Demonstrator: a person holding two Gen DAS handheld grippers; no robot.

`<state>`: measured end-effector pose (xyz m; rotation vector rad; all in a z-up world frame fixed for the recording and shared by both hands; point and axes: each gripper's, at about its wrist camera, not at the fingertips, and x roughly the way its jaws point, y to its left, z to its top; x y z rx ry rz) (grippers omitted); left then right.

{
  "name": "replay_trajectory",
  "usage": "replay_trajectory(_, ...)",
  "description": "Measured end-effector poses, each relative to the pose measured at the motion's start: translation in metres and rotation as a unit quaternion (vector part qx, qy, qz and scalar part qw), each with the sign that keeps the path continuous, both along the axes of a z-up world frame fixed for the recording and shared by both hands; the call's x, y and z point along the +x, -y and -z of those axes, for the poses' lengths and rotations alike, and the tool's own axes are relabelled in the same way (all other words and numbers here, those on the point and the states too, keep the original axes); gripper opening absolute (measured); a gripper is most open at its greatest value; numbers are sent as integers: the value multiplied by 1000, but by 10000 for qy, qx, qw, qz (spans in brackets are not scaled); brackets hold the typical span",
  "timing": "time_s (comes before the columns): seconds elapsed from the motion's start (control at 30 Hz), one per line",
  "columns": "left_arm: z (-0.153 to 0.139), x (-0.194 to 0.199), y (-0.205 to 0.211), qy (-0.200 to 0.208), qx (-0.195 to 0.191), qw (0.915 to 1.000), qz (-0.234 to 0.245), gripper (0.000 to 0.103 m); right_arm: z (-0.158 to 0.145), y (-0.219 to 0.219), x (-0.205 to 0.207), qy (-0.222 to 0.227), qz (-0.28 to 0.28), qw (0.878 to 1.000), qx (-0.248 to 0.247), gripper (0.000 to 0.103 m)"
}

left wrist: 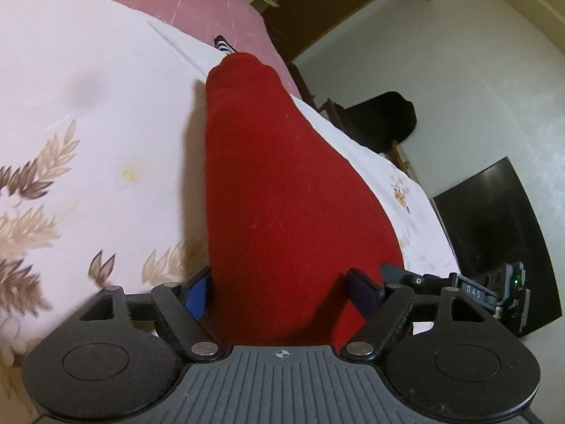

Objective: Fold small clothes

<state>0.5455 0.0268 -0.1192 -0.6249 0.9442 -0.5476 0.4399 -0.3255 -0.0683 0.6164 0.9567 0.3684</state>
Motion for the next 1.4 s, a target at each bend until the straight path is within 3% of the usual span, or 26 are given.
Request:
replay_trajectory(0.13,0,1,1,47,38,9999,84,78,-2,-10,7,-66,-340,9993,142,68)
replay_trajectory(0.17,0,1,1,55,45,9999,104,76,-1,-10,7,-85,-461,9983,352,66)
replay_trajectory(0.2,0,-1,-1,65,71,9999,108,75,-2,-11,4,-34,-514,9981,326,58)
replay_trajectory(0.23,-1,-2,-3,74,70,9999,117,74,-10,-18,-1,209,-555,9981,-185,55)
replay_trajectory(0.3,-1,-3,-5,76,63,9999,102,74,-28,-40,-13,739,-695,9844,-1440,53)
replay_trajectory(0.43,-5,-5,-2,98,206,9997,98,74,-43,-80,-31,1289,-963,9483,-2734,53)
replay_trajectory(0.5,-5,-6,-5,100,207,9996,132,74,-44,-73,-30,1181,-853,9562,-2539,56)
replay_trajectory(0.67,-3,-8,-14,48,51,9997,252,74,-33,-6,-20,495,-187,9950,-849,67)
replay_trajectory(0.8,1,-1,-10,-9,-56,9995,313,75,-2,32,-11,-134,128,9994,284,68)
replay_trajectory(0.87,2,6,-4,-23,-97,9994,329,75,9,33,-6,-180,27,9970,753,64)
replay_trajectory(1.0,1,13,4,-9,-107,9996,273,74,11,4,8,-150,-53,9984,535,46)
replay_trajectory(1.13,-13,4,26,450,710,9958,367,59,-11,-40,5,326,-323,9958,-794,38)
replay_trajectory(1.23,-20,-6,20,594,522,9965,266,47,-29,-70,-7,771,-433,9821,-1664,33)
replay_trajectory(1.4,-46,-33,9,860,555,9943,291,46,-48,-75,-24,1026,-388,9809,-1605,31)
